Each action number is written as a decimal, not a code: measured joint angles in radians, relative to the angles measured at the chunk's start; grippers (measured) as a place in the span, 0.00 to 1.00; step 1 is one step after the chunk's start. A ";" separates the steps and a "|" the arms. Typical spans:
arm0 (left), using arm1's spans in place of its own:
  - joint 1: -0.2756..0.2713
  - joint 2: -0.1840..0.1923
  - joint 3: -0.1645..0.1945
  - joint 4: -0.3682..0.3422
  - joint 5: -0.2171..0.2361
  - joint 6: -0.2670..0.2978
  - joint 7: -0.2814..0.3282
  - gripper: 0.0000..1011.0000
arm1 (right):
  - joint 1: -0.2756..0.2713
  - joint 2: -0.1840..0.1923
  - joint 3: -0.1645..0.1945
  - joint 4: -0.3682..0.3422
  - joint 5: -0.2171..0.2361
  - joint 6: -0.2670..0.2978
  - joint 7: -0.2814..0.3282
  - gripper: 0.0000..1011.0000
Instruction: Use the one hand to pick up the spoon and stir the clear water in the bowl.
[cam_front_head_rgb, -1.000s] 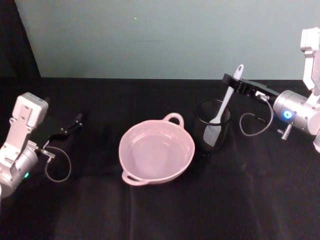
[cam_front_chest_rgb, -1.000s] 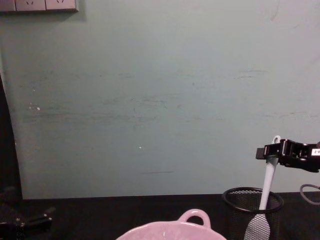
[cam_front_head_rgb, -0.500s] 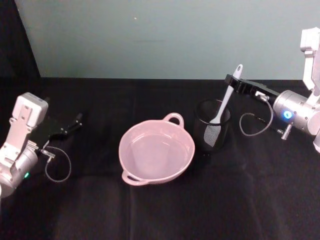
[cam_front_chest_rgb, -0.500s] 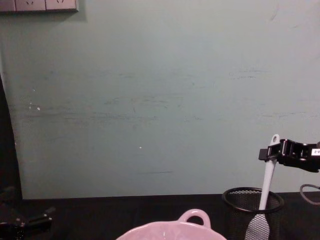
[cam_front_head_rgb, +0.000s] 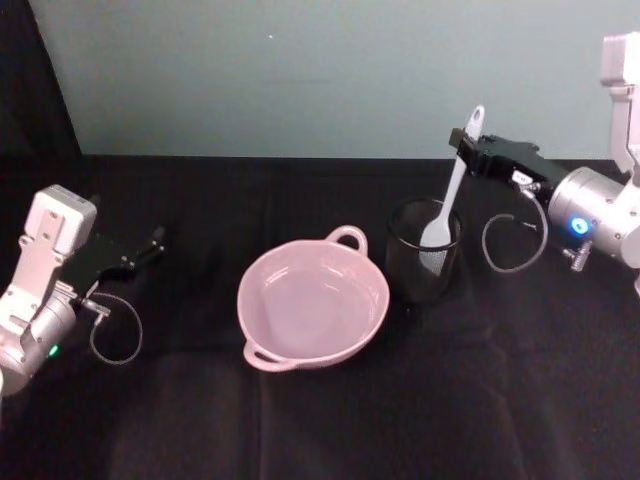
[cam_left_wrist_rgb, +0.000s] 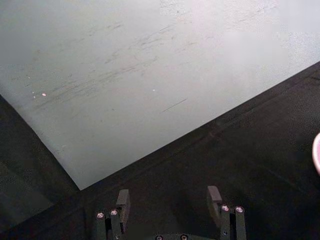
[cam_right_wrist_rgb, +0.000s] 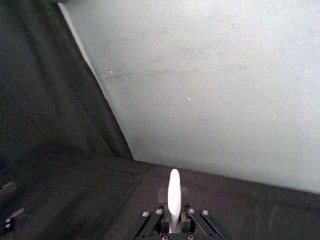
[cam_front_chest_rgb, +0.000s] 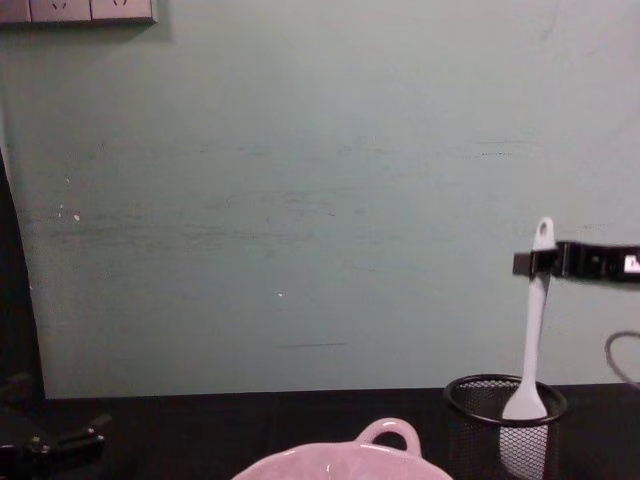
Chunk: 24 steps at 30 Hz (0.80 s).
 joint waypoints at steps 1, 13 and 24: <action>0.000 0.000 0.000 0.000 0.000 0.000 0.000 1.00 | -0.003 0.010 0.001 -0.026 -0.011 0.000 0.000 0.12; 0.000 0.000 0.000 0.000 0.000 0.000 0.000 1.00 | 0.030 0.062 0.017 -0.140 -0.041 0.064 0.046 0.12; 0.000 0.000 0.000 0.000 0.000 0.000 0.000 1.00 | 0.061 0.070 0.008 -0.234 -0.066 0.086 0.054 0.12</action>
